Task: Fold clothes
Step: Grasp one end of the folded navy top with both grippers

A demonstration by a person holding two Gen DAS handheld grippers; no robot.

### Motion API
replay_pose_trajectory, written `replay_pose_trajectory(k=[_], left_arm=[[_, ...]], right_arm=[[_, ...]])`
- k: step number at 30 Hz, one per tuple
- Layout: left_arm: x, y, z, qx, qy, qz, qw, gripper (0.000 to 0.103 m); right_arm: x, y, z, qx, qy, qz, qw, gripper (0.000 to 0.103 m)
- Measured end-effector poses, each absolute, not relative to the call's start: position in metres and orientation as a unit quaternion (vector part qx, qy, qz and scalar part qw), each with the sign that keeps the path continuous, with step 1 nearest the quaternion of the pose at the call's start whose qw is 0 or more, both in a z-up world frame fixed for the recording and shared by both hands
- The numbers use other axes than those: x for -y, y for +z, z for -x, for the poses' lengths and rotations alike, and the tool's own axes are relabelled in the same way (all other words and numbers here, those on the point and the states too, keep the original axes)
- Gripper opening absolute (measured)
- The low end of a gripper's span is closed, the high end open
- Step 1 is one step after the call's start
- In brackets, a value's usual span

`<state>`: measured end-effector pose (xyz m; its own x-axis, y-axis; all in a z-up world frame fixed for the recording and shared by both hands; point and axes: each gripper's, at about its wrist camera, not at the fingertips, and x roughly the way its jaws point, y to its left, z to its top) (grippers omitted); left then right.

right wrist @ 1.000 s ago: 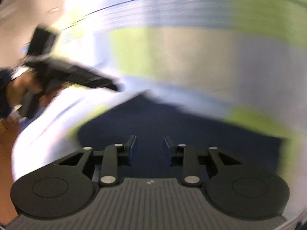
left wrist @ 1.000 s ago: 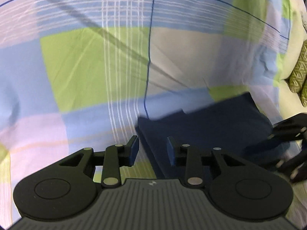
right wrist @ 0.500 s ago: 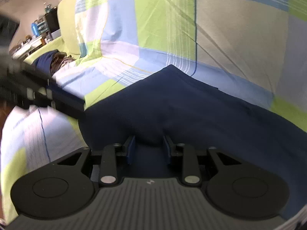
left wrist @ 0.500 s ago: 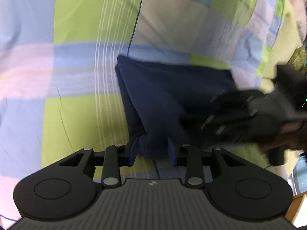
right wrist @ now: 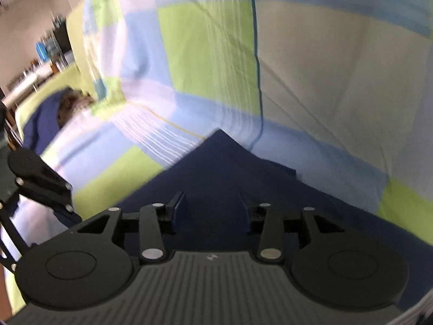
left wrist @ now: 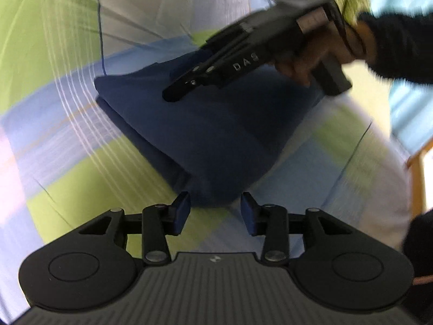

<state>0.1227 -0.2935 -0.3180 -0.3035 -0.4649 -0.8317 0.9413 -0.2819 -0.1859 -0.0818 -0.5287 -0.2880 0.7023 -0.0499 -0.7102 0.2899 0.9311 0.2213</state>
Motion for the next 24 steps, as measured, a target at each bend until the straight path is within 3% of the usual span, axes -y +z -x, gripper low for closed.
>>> replay_pose_trajectory(k=[7, 11, 12, 13, 15, 21, 24], left_arm=[[0.292, -0.324, -0.103, -0.312, -0.763, -0.345, 0.449, 0.051], [0.298, -0.337, -0.12, -0.391, -0.752, -0.306, 0.434, 0.049], [0.3, -0.341, -0.124, -0.41, -0.741, -0.303, 0.438, 0.041], [0.302, -0.341, -0.126, -0.417, -0.728, -0.307, 0.449, 0.04], [0.302, -0.334, -0.122, -0.417, -0.705, -0.325, 0.473, 0.047], [0.257, -0.295, -0.061, -0.234, -0.656, -0.487, 0.527, 0.055], [0.241, -0.291, -0.018, -0.089, -0.658, -0.552, 0.503, 0.064]], right_arm=[[0.54, -0.299, 0.069, -0.392, -0.108, -0.15, 0.901, 0.042], [0.539, -0.305, 0.061, -0.408, -0.114, -0.128, 0.897, 0.044], [0.539, -0.306, 0.06, -0.41, -0.115, -0.124, 0.896, 0.045], [0.539, -0.308, 0.057, -0.415, -0.116, -0.12, 0.894, 0.046], [0.539, -0.306, 0.056, -0.419, -0.118, -0.117, 0.893, 0.046], [0.531, -0.248, 0.12, -0.348, -0.171, -0.073, 0.919, 0.054], [0.472, -0.238, 0.172, -0.343, -0.115, 0.057, 0.93, 0.061]])
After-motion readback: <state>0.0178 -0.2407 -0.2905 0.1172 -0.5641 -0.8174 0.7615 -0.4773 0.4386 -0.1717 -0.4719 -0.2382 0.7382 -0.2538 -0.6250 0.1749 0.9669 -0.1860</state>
